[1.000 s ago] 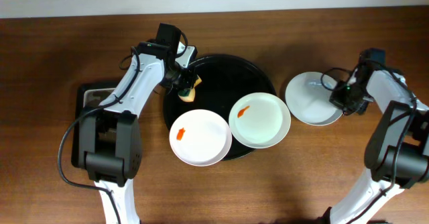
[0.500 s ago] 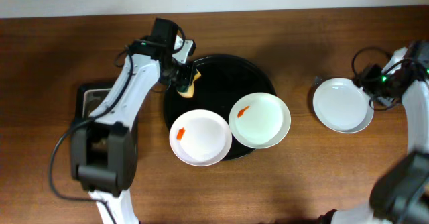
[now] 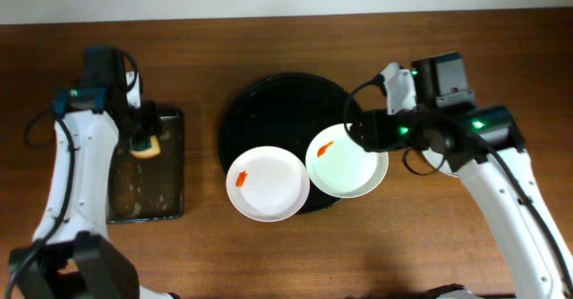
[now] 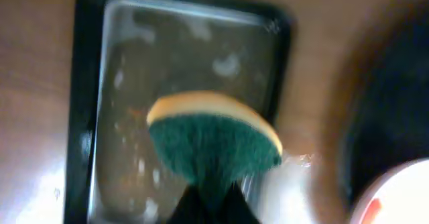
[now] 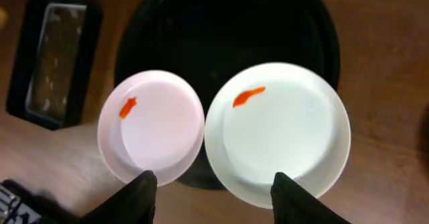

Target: Clean dirty plates on tray and stack at the side

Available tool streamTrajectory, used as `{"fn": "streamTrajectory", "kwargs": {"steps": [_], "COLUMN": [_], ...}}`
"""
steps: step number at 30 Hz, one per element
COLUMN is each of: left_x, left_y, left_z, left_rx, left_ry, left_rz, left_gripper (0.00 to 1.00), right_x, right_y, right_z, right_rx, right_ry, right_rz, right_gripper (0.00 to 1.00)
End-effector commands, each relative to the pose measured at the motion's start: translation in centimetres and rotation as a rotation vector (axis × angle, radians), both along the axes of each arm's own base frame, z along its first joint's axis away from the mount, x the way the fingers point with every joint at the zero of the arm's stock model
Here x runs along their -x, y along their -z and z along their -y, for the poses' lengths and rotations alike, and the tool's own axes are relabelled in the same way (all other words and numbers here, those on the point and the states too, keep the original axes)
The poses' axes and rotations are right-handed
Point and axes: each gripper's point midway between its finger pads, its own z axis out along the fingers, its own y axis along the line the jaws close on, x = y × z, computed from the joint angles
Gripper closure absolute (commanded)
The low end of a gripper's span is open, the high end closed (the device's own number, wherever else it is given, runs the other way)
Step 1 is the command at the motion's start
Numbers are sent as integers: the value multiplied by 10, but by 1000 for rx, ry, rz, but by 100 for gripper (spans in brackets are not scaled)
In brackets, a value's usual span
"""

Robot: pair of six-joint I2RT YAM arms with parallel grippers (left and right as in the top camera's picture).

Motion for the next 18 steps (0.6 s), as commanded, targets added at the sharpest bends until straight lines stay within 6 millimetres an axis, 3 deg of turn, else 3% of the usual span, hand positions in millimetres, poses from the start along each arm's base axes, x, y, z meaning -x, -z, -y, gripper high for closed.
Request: {"fn": "streamTrajectory", "kwargs": {"steps": [1, 2, 6, 10, 13, 14, 15, 17, 18], "left_x": [16, 16, 17, 27, 22, 17, 12, 9, 11], "left_y": [69, 92, 126, 140, 127, 108, 92, 83, 83], "left_z": [-20, -23, -25, -25, -18, -19, -20, -21, -20], "left_rx": [-37, -60, -101, -115, -62, -58, -57, -56, -54], "left_ry": [-59, -66, -30, -37, -43, -54, -54, -54, -54], "left_rz": [-10, 32, 132, 138, 137, 135, 132, 123, 114], "left_gripper": [100, 100, 99, 75, 66, 64, 69, 71, 64], "right_x": [-4, -5, -7, -7, -7, -7, -7, -7, -7], "right_y": [11, 11, 10, 10, 10, 10, 10, 10, 10], "right_z": [0, 0, -1, -1, -1, -1, -1, -1, -1], "right_rx": [35, 35, 32, 32, 32, 32, 32, 32, 32], "right_ry": [-6, -7, -7, -6, -6, -6, -6, -6, -6], "right_rz": [-18, -16, -5, -5, -6, -6, -5, -6, -6], "right_gripper": [44, 44, 44, 44, 44, 44, 44, 44, 44]}}
